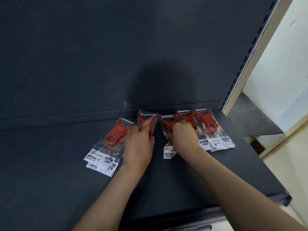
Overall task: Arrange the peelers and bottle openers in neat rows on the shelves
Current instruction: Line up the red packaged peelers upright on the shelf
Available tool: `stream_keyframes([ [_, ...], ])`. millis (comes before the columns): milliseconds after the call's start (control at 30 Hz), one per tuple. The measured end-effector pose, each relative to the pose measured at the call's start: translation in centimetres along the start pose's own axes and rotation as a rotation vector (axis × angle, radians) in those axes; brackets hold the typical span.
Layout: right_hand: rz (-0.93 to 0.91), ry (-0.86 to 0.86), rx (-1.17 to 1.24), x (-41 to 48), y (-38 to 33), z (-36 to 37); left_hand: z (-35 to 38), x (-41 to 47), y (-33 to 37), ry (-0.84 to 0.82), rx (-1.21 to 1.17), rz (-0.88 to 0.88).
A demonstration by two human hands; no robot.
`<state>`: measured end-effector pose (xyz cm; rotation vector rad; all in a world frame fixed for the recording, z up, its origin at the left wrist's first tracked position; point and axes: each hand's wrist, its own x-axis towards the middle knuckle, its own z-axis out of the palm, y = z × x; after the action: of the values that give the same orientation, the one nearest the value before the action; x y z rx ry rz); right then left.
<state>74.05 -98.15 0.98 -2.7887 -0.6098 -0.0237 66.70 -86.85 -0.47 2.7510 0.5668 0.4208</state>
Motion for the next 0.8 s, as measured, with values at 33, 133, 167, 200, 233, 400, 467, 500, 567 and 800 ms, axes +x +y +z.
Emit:
stream_keyframes([
  [33, 0.0, 0.0, 0.004, 0.1, 0.1, 0.1, 0.2, 0.0, 0.1, -0.01, -0.001, -0.001],
  [133, 0.006, 0.013, -0.003, 0.5, 0.3, 0.4, 0.6, 0.1, 0.5, -0.021, -0.005, -0.019],
  [167, 0.005, 0.016, -0.005, 0.6, 0.4, 0.5, 0.6, 0.2, 0.7, -0.017, -0.015, -0.034],
  [200, 0.003, 0.017, -0.003, 0.8, 0.5, 0.6, 0.6, 0.2, 0.8, -0.01, -0.026, -0.046],
  [233, 0.001, 0.016, 0.003, 1.0, 0.6, 0.7, 0.6, 0.3, 0.9, -0.001, -0.033, -0.053],
  [400, -0.025, 0.035, 0.079, 1.6, 1.2, 0.3, 0.7, 0.7, 2.0, 0.048, -0.105, -0.034],
  [467, -0.06, 0.119, 0.065, 1.9, 1.9, -0.2, 0.9, 1.1, 2.9, 0.061, -0.144, -0.008],
  [500, -0.07, 0.157, 0.056, 2.1, 2.4, -0.5, 1.1, 1.3, 3.5, 0.062, -0.153, 0.006],
  [567, -0.054, 0.193, 0.049, 2.4, 3.6, -1.2, 1.6, 1.7, 4.5, 0.055, -0.15, 0.016],
  [800, 0.107, 0.179, -0.037, 2.5, 8.6, -2.3, 3.7, 2.7, 7.4, -0.019, -0.136, -0.043],
])
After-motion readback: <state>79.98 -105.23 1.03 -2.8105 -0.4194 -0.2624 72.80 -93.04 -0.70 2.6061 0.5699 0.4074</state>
